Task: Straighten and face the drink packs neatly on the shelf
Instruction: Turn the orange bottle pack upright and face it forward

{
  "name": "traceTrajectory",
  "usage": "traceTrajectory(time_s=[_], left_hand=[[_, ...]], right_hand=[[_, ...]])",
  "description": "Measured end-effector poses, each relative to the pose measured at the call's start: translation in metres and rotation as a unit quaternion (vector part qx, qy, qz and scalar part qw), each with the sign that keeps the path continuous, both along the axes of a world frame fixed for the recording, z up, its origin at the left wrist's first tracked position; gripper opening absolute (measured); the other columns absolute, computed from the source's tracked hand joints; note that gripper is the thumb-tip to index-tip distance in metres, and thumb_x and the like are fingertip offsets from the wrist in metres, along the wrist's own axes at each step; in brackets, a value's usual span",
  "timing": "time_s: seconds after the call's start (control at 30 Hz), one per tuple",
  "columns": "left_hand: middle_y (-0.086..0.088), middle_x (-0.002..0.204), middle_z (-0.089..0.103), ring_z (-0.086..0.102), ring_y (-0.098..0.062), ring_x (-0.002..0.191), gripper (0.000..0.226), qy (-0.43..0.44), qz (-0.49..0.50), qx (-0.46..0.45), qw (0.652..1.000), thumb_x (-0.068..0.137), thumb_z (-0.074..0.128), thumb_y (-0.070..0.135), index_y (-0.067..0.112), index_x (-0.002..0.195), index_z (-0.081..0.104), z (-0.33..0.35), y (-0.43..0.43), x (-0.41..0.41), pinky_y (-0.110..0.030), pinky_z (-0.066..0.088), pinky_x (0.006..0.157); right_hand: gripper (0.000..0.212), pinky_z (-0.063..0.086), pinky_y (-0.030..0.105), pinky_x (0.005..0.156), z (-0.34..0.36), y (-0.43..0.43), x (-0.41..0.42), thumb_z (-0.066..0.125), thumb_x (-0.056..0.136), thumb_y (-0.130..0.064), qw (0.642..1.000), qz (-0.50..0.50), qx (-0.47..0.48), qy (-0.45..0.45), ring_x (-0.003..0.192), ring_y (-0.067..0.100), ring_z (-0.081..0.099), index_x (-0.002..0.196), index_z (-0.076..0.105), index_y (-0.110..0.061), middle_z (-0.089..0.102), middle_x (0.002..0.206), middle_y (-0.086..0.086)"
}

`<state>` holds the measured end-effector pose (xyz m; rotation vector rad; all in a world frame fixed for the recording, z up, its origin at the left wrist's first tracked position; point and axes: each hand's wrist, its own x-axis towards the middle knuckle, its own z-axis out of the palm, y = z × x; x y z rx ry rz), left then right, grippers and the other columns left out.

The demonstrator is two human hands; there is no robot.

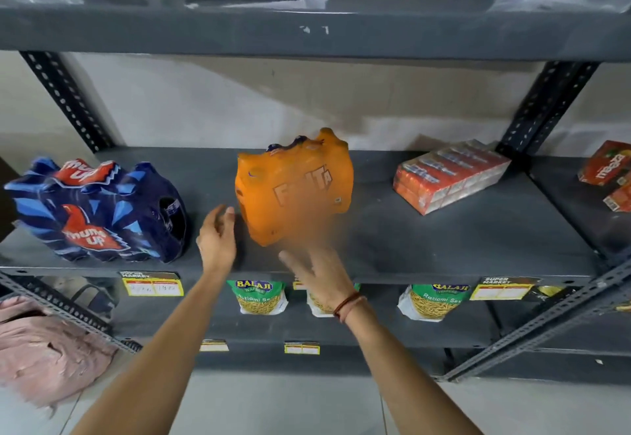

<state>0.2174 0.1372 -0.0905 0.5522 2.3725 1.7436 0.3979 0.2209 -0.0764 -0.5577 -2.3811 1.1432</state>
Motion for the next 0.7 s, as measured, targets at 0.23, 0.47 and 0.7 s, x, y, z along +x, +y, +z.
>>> traceTrajectory(time_s=[0.23, 0.47, 0.7], left_hand=[[0.005, 0.135, 0.051, 0.053, -0.012, 0.117, 0.072, -0.026, -0.095, 0.065, 0.993, 0.083, 0.061, 0.049, 0.023, 0.143, 0.032, 0.008, 0.017, 0.052, -0.031, 0.046, 0.095], [-0.008, 0.135, 0.055, 0.055, -0.025, 0.120, 0.062, 0.008, -0.113, -0.008, 0.994, 0.088, 0.058, 0.042, 0.014, 0.139, 0.038, 0.009, 0.012, 0.029, -0.037, 0.048, 0.097], [-0.012, 0.138, 0.052, 0.051, -0.025, 0.125, 0.063, -0.017, -0.161, -0.044, 0.986, 0.087, 0.064, 0.025, 0.005, 0.140, 0.036, 0.014, -0.004, 0.005, -0.026, 0.041, 0.094]], right_hand=[[0.085, 0.033, 0.047, 0.110, 0.033, 0.090, -0.007, 0.070, 0.077, -0.043, 0.962, -0.236, -0.123, 0.058, 0.137, 0.026, 0.031, 0.144, 0.024, -0.016, 0.028, 0.151, 0.012], [0.081, 0.042, 0.049, 0.104, 0.021, 0.103, -0.017, 0.070, 0.076, -0.045, 0.962, -0.190, -0.194, 0.035, 0.128, 0.029, 0.046, 0.141, 0.028, -0.020, 0.042, 0.144, 0.010], [0.067, 0.049, 0.047, 0.097, 0.000, 0.075, 0.000, 0.071, 0.078, -0.035, 0.962, -0.227, -0.135, 0.063, 0.120, 0.031, 0.052, 0.133, 0.040, -0.011, 0.048, 0.134, 0.015]])
